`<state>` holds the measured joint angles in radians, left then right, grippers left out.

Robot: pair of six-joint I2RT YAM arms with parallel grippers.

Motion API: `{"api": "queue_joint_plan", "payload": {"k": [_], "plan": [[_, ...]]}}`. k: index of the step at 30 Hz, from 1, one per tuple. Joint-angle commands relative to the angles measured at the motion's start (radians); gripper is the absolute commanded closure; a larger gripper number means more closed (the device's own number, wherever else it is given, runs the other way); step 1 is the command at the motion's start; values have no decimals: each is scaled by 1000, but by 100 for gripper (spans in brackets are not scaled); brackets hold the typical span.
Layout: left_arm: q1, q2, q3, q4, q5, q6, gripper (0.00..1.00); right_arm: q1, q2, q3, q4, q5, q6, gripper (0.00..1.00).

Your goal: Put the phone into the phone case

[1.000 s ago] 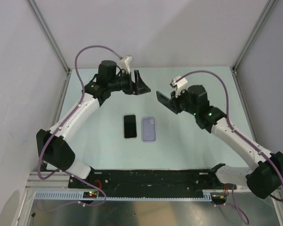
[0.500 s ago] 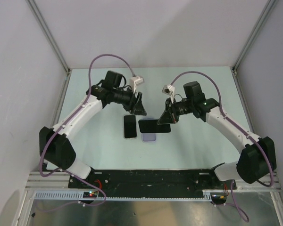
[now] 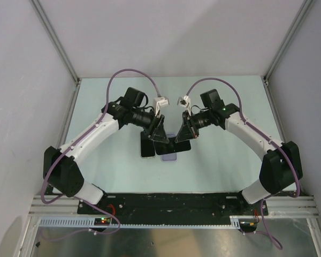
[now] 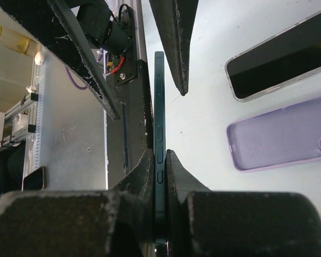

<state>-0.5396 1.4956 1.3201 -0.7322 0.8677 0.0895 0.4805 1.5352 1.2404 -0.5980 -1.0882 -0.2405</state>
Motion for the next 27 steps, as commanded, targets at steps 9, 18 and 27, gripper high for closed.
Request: {"api": "queue_joint_plan", "payload": {"k": [9, 18, 27], "plan": [[-25, -26, -31, -4, 77, 18, 56, 6, 65, 153, -85, -93, -87, 100], [-37, -18, -49, -2, 85, 5, 97, -4, 106, 196, -87, -83, -70, 97], [2, -119, -186, 277, -99, -321, 100, -67, 100, 168, 185, 182, 205, 17]]}}
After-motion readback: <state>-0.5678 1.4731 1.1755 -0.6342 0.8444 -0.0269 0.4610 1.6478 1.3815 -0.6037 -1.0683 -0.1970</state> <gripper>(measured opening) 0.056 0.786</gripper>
